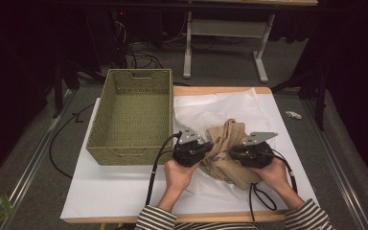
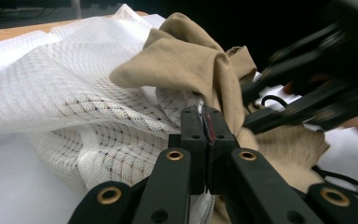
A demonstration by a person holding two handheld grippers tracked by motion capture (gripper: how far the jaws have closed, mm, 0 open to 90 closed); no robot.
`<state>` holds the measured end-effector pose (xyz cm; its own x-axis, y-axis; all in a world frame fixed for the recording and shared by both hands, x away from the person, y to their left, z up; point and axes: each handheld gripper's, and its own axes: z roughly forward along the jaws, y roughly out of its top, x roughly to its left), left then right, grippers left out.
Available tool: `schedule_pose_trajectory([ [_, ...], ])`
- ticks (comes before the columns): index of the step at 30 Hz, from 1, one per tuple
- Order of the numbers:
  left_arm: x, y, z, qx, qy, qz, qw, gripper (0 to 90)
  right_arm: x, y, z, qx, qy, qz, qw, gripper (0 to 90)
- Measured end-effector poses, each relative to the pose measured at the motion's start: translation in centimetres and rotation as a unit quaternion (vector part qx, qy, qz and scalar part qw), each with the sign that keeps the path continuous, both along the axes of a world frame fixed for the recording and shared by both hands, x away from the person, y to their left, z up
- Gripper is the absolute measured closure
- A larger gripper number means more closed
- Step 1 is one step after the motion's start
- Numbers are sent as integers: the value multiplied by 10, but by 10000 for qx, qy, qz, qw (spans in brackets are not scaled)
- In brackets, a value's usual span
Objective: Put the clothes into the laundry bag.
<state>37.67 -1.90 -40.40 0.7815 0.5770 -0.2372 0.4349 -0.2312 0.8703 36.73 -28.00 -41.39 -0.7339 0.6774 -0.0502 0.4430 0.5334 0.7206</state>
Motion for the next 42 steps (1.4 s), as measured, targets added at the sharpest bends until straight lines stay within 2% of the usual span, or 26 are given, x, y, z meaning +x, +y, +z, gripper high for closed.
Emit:
schedule_pose_trajectory([
  [1,0,0,0,0,1,-2,10000,889,-6,-7,15,93,-201,-124,9997,537],
  [2,0,-1,0,2,-4,-3,10000,889,-6,-7,15,93,-201,-124,9997,537],
  [5,0,-4,-2,36,-6,-30,10000,889,-7,-14,35,354,-459,-267,9980,448],
  [6,0,-5,-2,59,-18,-47,10000,889,-2,-11,45,481,-415,-357,9973,400],
  [7,-1,-6,-3,70,-15,-54,10000,889,-2,-11,45,481,-415,-357,9973,400],
  [8,-2,-9,-4,109,-24,-77,9999,888,6,-5,49,492,-399,-351,9974,374],
  [10,-2,-10,-5,144,-6,-96,9998,888,10,0,50,509,-334,-377,9974,356],
  [13,-5,-15,-8,313,-18,-169,9994,888,28,15,48,539,-112,-513,9972,304],
  [14,-5,-15,-8,313,-18,-169,9994,888,28,15,48,539,-112,-513,9972,304],
  [16,-6,-16,-12,352,-1,-184,9992,888,36,26,44,517,71,-568,9970,280],
  [17,-6,-16,-12,352,-1,-184,9992,888,36,26,44,517,71,-568,9970,280],
  [20,-5,-16,-15,341,41,-189,9992,888,40,37,40,354,160,-549,9977,262],
  [23,-5,-16,-16,360,45,-180,9992,888,43,44,34,51,224,-504,9985,260],
  [24,-5,-16,-16,366,39,-175,9992,888,45,44,32,17,337,-546,9979,267],
  [25,-5,-16,-16,361,40,-176,9992,888,48,43,30,-7,447,-610,9971,345],
  [27,-4,-15,-16,377,48,-181,9991,888,49,41,27,-66,543,-512,9972,488],
  [28,-4,-15,-16,377,48,-181,9991,888,49,41,27,-66,543,-512,9972,488],
  [30,-4,-16,-16,377,61,-189,9991,888,49,39,25,-215,590,-317,9975,700],
  [31,-4,-17,-17,371,79,-195,9991,888,49,38,24,-185,623,-246,9976,742],
  [33,-3,-18,-16,361,87,-213,9991,888,45,37,25,-276,555,-90,9980,845],
  [36,-3,-16,-15,339,108,-223,9991,889,41,34,27,-289,450,-32,9986,859],
  [40,-1,-10,-11,326,96,-174,9993,889,24,22,32,-57,139,15,9999,864],
  [42,0,-8,-10,291,84,-132,9995,889,20,19,33,-17,87,6,10000,865],
])
